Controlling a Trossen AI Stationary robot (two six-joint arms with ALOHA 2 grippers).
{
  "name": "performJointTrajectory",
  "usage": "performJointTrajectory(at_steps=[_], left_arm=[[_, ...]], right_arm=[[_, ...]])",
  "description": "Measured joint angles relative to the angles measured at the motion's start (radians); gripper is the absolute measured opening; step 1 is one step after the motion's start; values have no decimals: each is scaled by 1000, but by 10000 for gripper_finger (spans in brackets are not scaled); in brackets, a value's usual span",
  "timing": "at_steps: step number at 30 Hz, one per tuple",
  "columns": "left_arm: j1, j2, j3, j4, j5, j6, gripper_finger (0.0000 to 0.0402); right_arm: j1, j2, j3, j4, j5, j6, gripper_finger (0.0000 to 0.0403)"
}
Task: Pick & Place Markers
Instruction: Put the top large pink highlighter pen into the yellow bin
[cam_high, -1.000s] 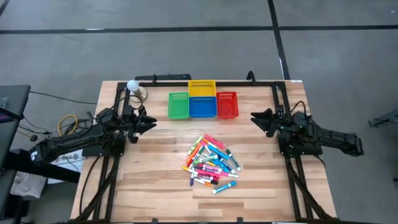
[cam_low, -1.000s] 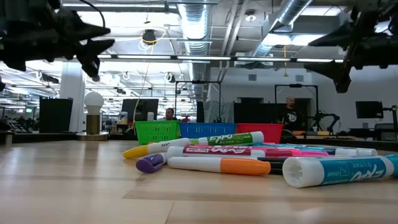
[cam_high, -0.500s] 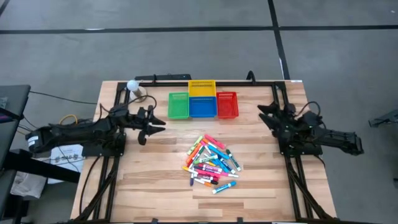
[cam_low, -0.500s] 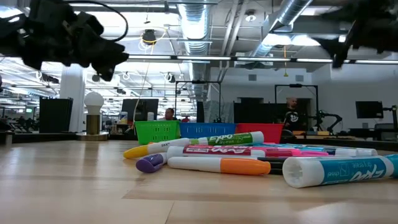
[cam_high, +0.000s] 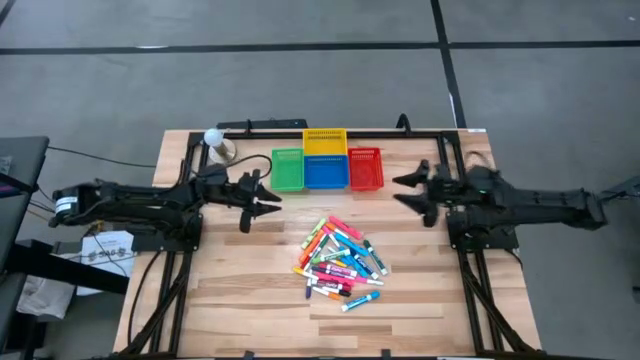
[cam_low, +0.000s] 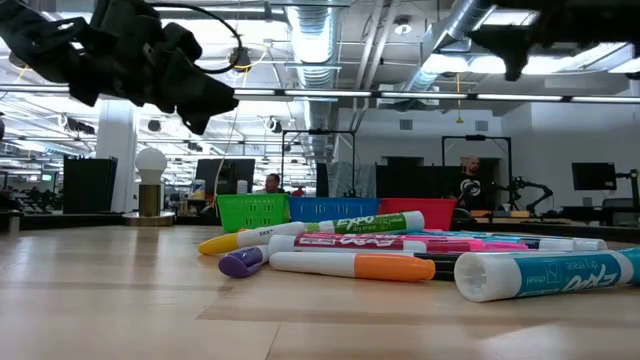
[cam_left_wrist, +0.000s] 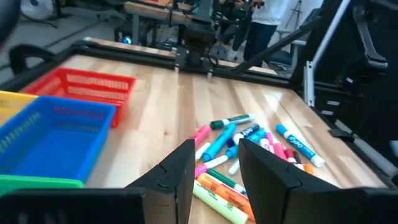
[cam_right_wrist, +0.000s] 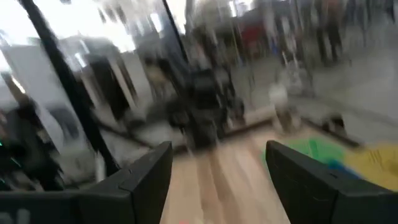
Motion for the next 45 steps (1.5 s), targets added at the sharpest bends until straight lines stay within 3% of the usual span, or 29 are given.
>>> performJointTrajectory(at_steps=[4, 10, 20, 25, 29, 34, 40, 45], left_arm=[[-53, 4, 0, -1, 9, -20, 122], [-111, 4, 0, -9, 15, 9, 122], [-203, 10, 0, -118, -19, -95, 122], [-275, 9, 0, -114, -99, -121, 122], [-310, 9, 0, -114, -108, -120, 122], [-325, 9, 0, -114, -109, -123, 122], [-358, 9, 0, -114, -111, -150, 122], [-374, 11, 0, -114, -157, -152, 122]], right_arm=[[-1, 265, 162, -120, 87, -9, 249], [54, 529, 292, -63, 32, -118, 249], [163, 670, 337, 59, 33, -73, 249], [190, 742, 337, 197, 34, -57, 249], [222, 800, 337, 306, 33, 38, 249], [271, 877, 337, 325, 44, 29, 249], [334, 995, 340, 374, 271, 26, 249], [356, 1015, 378, 234, 410, 25, 249]])
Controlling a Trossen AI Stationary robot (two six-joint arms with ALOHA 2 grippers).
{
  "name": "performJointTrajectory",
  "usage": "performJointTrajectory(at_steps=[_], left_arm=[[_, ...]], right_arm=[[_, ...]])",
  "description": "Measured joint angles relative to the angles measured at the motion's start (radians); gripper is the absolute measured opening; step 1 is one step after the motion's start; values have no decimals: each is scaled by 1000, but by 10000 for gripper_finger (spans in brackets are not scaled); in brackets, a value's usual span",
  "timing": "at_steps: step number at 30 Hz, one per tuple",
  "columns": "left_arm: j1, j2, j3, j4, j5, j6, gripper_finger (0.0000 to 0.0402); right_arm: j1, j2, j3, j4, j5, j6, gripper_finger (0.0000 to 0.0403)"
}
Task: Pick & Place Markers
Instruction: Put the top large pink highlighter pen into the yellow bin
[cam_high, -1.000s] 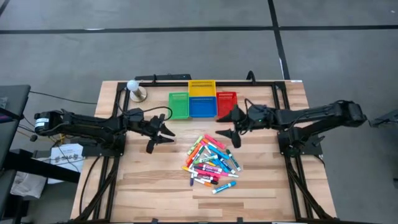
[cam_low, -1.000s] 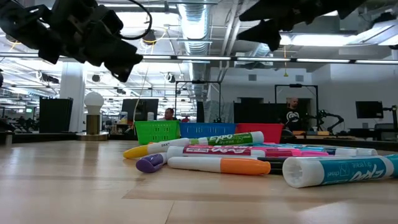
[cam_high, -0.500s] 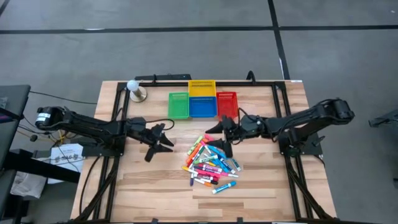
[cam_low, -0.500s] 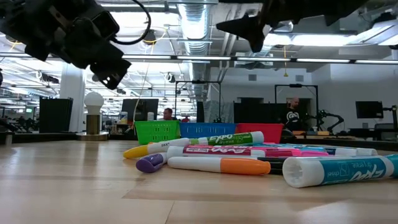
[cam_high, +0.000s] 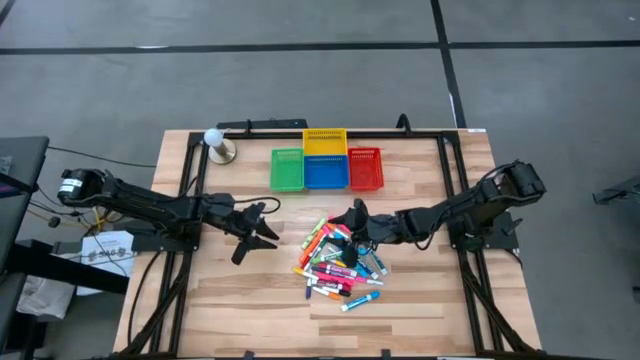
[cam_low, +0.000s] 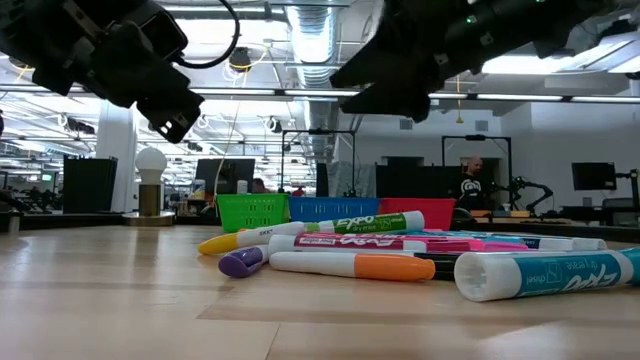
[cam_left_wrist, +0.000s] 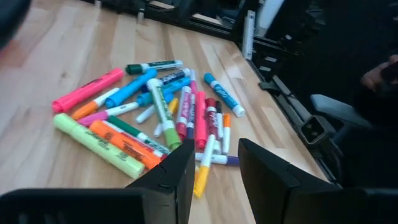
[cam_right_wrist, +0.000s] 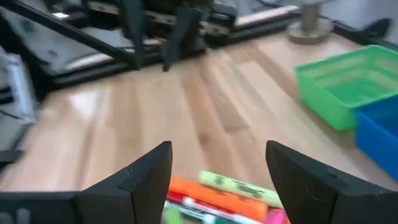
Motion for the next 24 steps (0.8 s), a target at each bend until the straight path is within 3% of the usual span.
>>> performJointTrajectory(at_steps=[6, 10, 13, 19, 24], left_arm=[[-20, 1, 0, 0, -45, -21, 122], [-33, 1, 0, 1, -45, -29, 122], [-42, 1, 0, 1, -47, -53, 122], [-79, 1, 0, 5, -128, -74, 122], [-110, 1, 0, 9, -202, -74, 122]], right_arm=[[10, -4, 104, -341, 105, 42, 249], [7, 5, 162, -520, 104, 108, 249], [-5, 3, 185, -595, 83, 110, 249], [-87, -2, 192, -653, -71, 113, 249], [-156, 29, 192, -719, -35, 113, 249]])
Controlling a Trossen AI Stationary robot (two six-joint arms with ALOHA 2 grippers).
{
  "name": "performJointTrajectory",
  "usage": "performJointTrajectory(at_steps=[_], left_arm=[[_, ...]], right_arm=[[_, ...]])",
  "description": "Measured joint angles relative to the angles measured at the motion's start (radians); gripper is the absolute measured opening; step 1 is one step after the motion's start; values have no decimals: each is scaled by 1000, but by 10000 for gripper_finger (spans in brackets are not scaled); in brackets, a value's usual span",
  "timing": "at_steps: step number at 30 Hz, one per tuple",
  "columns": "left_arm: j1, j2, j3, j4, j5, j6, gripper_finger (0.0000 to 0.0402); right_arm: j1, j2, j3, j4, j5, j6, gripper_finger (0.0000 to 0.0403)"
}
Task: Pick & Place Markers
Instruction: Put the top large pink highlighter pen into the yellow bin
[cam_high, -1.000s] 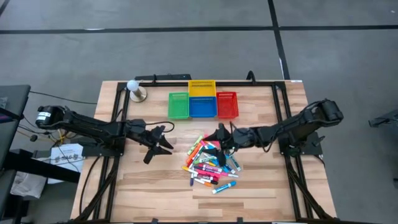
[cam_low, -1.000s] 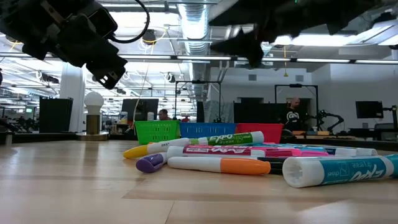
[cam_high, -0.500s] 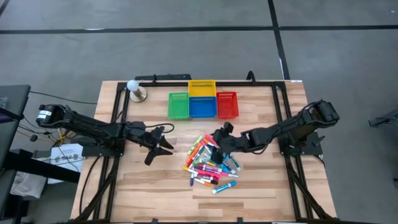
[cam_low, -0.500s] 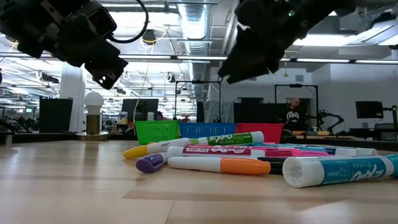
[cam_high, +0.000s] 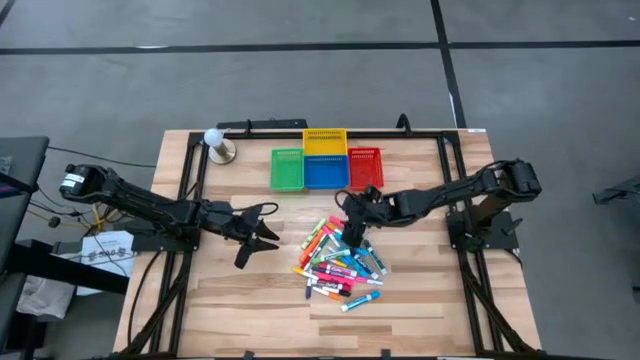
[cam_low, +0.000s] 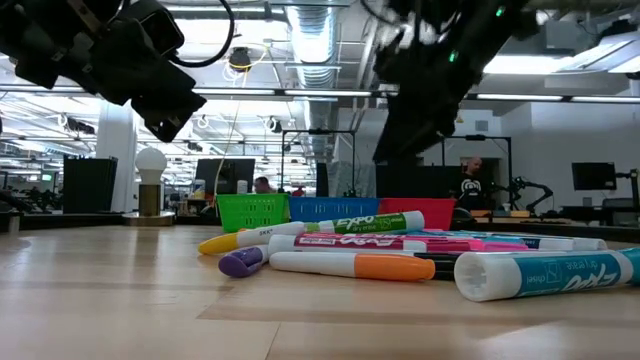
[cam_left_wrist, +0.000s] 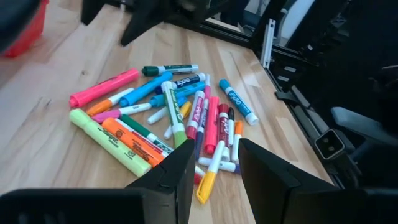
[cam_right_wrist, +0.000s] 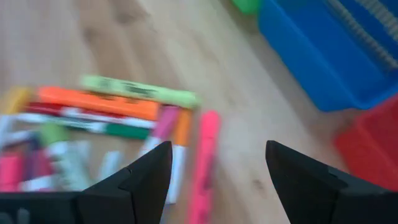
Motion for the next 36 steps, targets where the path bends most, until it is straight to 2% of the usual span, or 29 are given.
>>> performJointTrajectory(at_steps=[4, 8, 12, 16, 23, 29, 36], left_arm=[[-22, 0, 0, 10, -27, 0, 122], [-32, 0, 0, 15, -43, 0, 122], [-33, 0, 0, 19, -52, 0, 122], [-32, 0, 0, 19, -53, 0, 122], [-32, 0, 0, 22, -53, 3, 122], [-32, 0, 0, 28, -53, 4, 122], [-32, 0, 0, 29, -53, 4, 122]], right_arm=[[-32, 31, 0, -3, 26, -1, 232], [-41, 42, 0, -2, 19, 0, 183], [-31, 42, 0, 4, -33, 0, 132], [-32, 49, 0, 8, -77, 29, 106], [-25, 93, -2, 11, -80, 44, 115], [-34, 157, 0, 40, -144, 44, 133], [-35, 157, 0, 52, -159, 44, 145]])
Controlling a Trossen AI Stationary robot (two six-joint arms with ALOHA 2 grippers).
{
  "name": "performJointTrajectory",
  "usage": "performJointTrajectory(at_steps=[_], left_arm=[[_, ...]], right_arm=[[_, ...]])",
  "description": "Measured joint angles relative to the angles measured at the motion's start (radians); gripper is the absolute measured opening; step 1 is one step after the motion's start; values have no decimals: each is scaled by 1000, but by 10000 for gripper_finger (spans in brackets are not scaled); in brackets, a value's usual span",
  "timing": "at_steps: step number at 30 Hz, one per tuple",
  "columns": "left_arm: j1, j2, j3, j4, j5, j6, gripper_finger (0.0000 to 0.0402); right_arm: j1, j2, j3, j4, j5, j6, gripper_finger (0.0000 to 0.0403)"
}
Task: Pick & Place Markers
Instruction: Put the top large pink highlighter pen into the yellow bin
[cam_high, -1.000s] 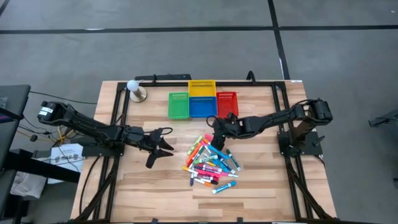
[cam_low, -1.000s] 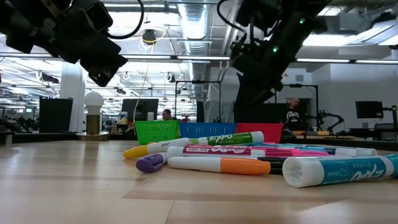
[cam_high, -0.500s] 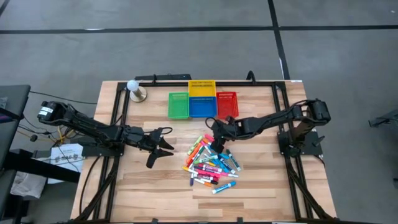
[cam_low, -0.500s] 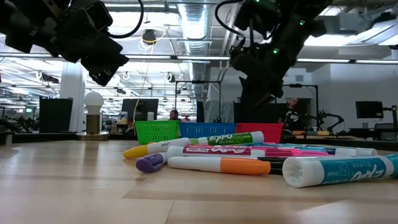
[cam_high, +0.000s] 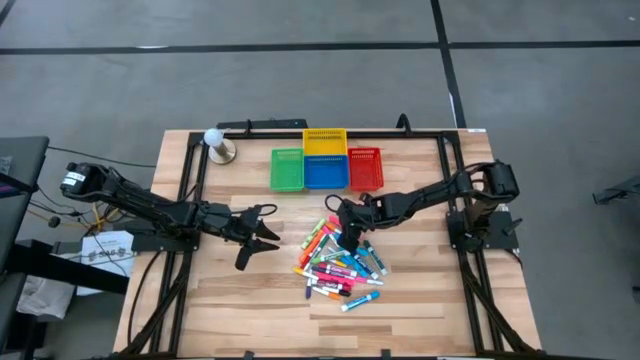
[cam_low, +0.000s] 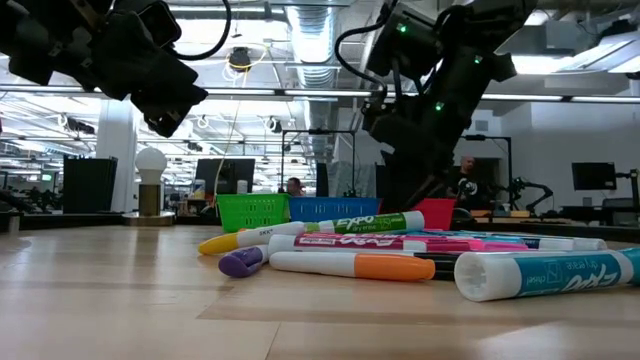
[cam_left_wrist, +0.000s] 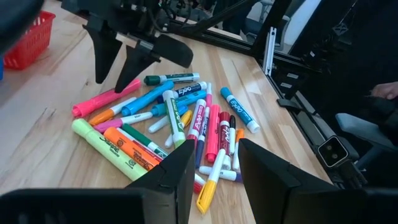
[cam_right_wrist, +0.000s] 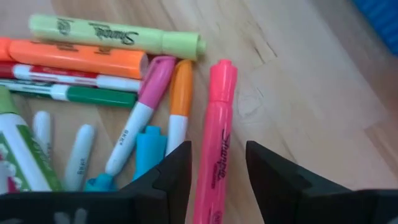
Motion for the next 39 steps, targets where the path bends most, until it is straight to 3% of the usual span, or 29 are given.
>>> performJointTrajectory(at_steps=[13, 39], left_arm=[[0, 0, 0, 0, 0, 0, 122], [0, 0, 0, 0, 0, 0, 122]], right_arm=[[2, -8, 0, -4, 0, 0, 158], [1, -3, 0, -12, -23, 3, 138]])
